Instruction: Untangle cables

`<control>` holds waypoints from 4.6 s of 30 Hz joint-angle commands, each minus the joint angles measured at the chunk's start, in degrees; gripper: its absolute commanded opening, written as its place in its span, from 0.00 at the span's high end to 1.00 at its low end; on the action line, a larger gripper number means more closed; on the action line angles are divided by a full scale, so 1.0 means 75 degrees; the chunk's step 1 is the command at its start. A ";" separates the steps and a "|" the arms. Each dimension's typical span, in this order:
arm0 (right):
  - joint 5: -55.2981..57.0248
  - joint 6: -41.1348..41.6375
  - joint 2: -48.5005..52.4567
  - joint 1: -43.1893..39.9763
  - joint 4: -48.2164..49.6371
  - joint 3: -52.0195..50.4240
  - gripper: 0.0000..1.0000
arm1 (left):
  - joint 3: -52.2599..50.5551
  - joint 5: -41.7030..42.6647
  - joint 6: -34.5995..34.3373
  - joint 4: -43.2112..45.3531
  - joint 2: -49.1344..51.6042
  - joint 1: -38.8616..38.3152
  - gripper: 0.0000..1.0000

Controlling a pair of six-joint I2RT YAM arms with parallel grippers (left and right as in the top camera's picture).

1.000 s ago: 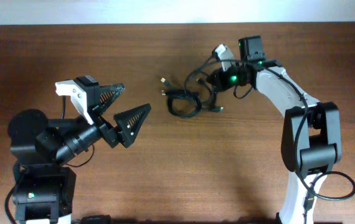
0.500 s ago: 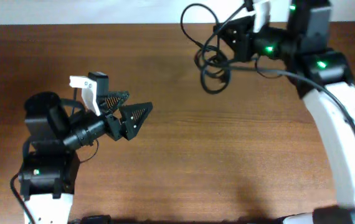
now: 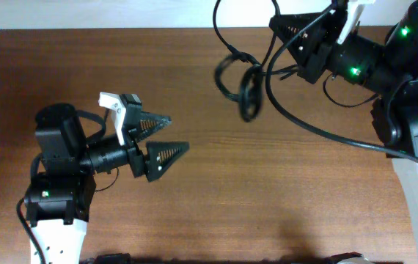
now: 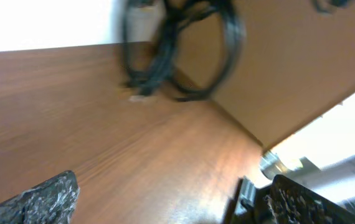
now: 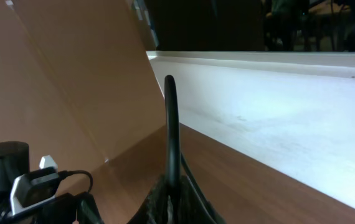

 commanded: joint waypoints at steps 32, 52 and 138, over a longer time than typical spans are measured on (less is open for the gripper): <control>-0.0271 0.0411 0.0638 0.1160 -0.0087 0.0187 0.96 | 0.0000 -0.3459 -0.1542 0.1667 0.0050 -0.2017 0.01; 0.3826 -0.0090 0.0662 0.1883 -0.0356 0.0184 0.96 | 0.0000 -0.2597 -0.2334 0.2022 0.0271 -0.2463 0.98; -0.2361 -0.2766 0.1003 0.0749 -0.2646 0.0187 0.96 | 0.0050 -0.5490 -0.1137 0.1227 -0.1096 -0.2463 0.04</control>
